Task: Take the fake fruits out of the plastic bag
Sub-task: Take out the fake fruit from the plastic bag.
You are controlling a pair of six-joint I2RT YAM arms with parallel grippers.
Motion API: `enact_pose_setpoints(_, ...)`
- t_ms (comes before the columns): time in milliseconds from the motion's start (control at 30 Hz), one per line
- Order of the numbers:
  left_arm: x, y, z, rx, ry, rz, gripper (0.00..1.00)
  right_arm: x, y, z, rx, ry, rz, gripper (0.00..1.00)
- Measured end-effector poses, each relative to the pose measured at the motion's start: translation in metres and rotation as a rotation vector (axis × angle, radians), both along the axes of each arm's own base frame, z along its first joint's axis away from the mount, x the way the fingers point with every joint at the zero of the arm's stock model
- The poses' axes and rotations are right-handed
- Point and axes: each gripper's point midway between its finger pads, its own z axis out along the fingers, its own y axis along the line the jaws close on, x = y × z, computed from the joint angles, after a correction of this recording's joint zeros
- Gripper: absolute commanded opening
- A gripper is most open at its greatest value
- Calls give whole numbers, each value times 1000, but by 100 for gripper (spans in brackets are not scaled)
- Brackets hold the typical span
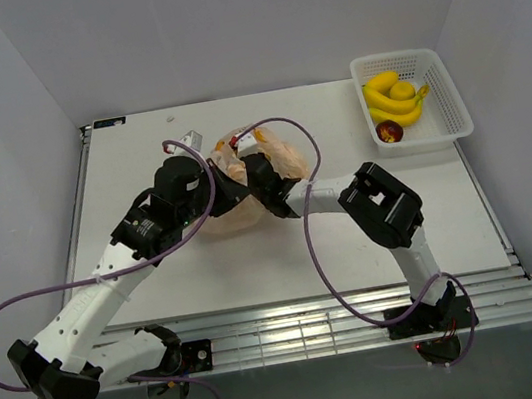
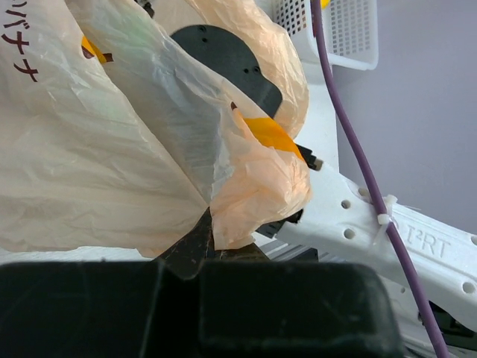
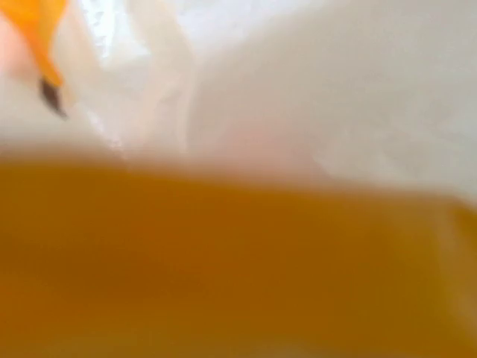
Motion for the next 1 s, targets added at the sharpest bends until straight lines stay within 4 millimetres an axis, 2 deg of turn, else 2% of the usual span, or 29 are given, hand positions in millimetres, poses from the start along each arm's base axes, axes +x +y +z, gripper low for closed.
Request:
enact_pose_setpoints(200, -5, -5, -2, -11, 9, -37, 0, 11, 11, -14, -11, 7, -9, 90)
enact_pose_setpoints(333, -5, -5, -4, -10, 14, -39, 0, 15, 17, -26, -23, 23, -9, 99)
enact_pose_setpoints(433, -5, -4, -7, -7, 17, -36, 0, 14, 17, -35, -41, 35, -6, 86)
enact_pose_setpoints(467, -5, -4, -8, -5, 20, -36, 0, 14, 17, -36, -46, 37, -5, 71)
enact_pose_setpoints(500, -5, -4, -10, -3, 23, -35, 0, 14, 17, -37, -52, 38, -2, 60)
enact_pose_setpoints(567, -6, -4, -12, -3, 29, -34, 0, 13, 17, -37, -54, 38, 2, 43)
enact_pose_setpoints(733, -8, -1, -11, -16, 32, -23, 0, 10, 17, -36, -57, 36, 21, 29)
enact_pose_setpoints(800, -10, 0, -8, -26, 31, -16, 0, 7, 16, -33, -60, 36, 39, 18)
enact_pose_setpoints(900, -10, 4, -3, -40, 24, 10, 0, -2, 15, -17, -52, 27, 81, 8)
enact_pose_setpoints(1000, -9, 8, 1, -50, 17, 36, 0, -14, 14, 8, -25, 13, 133, 8)
